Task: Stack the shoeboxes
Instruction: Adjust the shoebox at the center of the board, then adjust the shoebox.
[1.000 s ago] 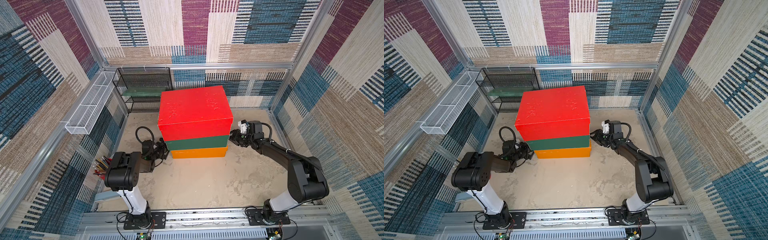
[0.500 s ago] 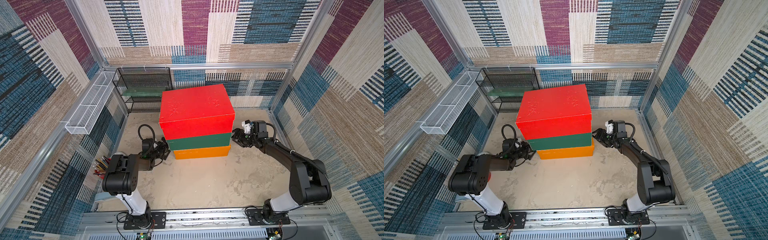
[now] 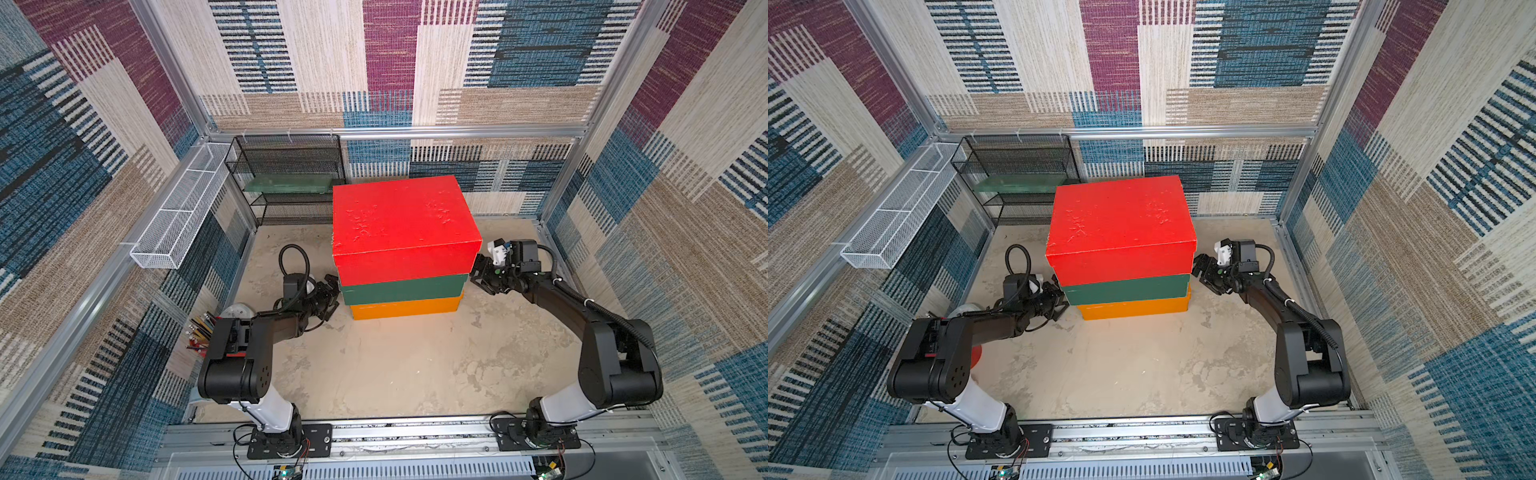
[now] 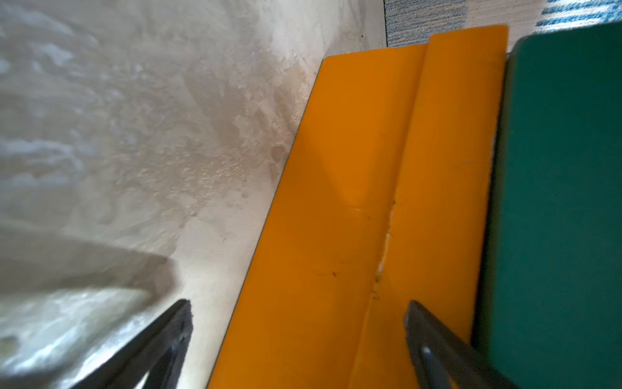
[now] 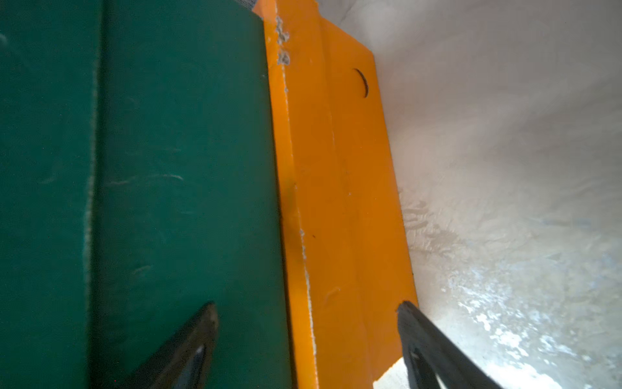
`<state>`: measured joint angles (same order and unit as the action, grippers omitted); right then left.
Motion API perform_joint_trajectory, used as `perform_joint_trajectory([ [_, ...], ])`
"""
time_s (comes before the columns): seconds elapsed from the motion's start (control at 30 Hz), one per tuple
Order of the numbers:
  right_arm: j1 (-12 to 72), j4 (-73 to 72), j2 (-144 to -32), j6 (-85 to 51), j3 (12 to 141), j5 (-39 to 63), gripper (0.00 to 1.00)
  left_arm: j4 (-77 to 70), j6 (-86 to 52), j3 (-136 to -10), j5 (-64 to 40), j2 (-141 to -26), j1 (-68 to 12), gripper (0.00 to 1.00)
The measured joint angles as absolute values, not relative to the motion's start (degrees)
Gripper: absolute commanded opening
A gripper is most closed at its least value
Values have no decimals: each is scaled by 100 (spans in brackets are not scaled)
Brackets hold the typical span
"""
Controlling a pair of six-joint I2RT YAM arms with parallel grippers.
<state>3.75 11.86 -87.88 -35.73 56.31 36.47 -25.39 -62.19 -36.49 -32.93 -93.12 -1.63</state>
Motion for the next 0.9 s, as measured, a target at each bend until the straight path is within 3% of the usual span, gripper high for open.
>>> perform_joint_trajectory([
  [0.6,132,1527,-8624,-3315,5824,3712,89,-1487,-5621,-4088,-3328,-9179,-73,100],
  [0.9,-1,1712,-8265,-3286,5854,3726,90,-919,-5559,-4215,-3332,-8495,307,100],
])
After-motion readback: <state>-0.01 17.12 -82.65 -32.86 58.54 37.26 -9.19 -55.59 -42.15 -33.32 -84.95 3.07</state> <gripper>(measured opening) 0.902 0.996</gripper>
